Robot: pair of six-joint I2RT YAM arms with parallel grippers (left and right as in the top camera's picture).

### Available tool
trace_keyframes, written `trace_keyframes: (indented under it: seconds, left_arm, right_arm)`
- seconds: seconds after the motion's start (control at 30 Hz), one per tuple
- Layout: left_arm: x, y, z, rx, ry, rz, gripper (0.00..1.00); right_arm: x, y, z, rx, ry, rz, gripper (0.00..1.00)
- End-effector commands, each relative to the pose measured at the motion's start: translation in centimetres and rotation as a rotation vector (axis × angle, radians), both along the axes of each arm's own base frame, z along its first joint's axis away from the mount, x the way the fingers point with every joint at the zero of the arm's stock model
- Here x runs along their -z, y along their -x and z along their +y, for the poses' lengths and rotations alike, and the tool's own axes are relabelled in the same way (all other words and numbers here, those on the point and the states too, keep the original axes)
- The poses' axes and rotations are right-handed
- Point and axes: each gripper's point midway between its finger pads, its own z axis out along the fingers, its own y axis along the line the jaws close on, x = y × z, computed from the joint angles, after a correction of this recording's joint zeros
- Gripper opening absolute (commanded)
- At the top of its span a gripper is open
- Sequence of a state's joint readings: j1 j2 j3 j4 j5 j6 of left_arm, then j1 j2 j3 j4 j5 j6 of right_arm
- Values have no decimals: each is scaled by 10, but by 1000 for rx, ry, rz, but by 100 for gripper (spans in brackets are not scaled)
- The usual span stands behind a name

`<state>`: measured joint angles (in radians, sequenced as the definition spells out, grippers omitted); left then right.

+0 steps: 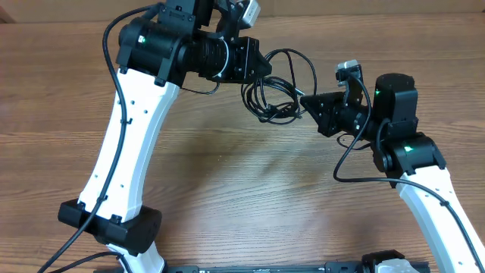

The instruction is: Untangle cables

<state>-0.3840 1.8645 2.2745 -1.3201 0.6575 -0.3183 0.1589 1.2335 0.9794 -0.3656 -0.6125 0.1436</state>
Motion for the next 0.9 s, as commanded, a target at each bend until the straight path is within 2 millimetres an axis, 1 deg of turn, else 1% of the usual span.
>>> trace_keyframes:
  seconds: [0.0,0.03,0.07,0.1,0.13,0.23,0.27,0.3,0.33,0.4,0.47,0.5,0.57,0.63,0.67,0.7,0.73,0.77,0.8,0.83,0.87]
  left_arm:
    - [-21,4,16,-55,-31,-73,4]
    - [-14,1,30,-111,-100,-71,4]
    - [-10,-1,54,-190,-183,-78,4]
    - [-11,-1,70,-237,-222,-88,4]
    - [-15,0,84,-276,-251,-103,4]
    - [-34,5,133,-418,-309,-157,4]
    - [-44,9,154,-481,-323,-181,4]
    - [-51,12,169,-528,-331,-198,4]
    - [-64,21,196,-609,-331,-222,4]
    - [-73,28,212,-656,-318,-237,4]
    - [-77,32,218,-675,-314,-246,4]
    - [-78,34,218,-674,-314,-247,4]
    - [-77,34,212,-653,-302,-244,4]
    - [-76,32,201,-620,-289,-243,4]
    - [-76,30,195,-603,-285,-247,4]
    - [-76,28,190,-590,-281,-255,4]
    - [-78,25,185,-581,-272,-264,4]
    - [-80,21,178,-578,-254,-270,4]
    - [-83,18,172,-581,-231,-273,4]
    - [-84,15,168,-587,-212,-273,4]
    - [-89,11,163,-605,-178,-273,4]
  right_arm:
    - [-19,-5,-4,21,4,-57,4]
    - [-27,-7,-14,63,16,-85,4]
    - [-41,-9,-32,137,34,-132,4]
    - [-48,-10,-41,174,43,-155,4]
    - [-58,-9,-55,230,55,-188,4]
    - [-85,-5,-96,381,80,-272,4]
    - [-94,-1,-110,426,85,-298,4]
    - [-99,1,-118,452,86,-314,4]
    - [-111,9,-136,504,87,-347,4]
    - [-117,15,-139,501,76,-367,4]
    - [-119,17,-138,494,72,-370,4]
    - [-118,18,-134,476,66,-366,4]
    - [-117,21,-121,419,29,-348,4]
    - [-117,25,-103,330,-3,-339,4]
    - [-117,28,-95,289,-24,-331,12]
    - [-117,32,-85,248,-54,-317,37]
    - [-117,34,-77,217,-76,-304,55]
    - [-117,37,-69,188,-95,-290,68]
    - [-116,39,-63,173,-109,-275,72]
    - [-116,40,-58,159,-114,-272,74]
    - [-116,43,-51,134,-118,-271,82]
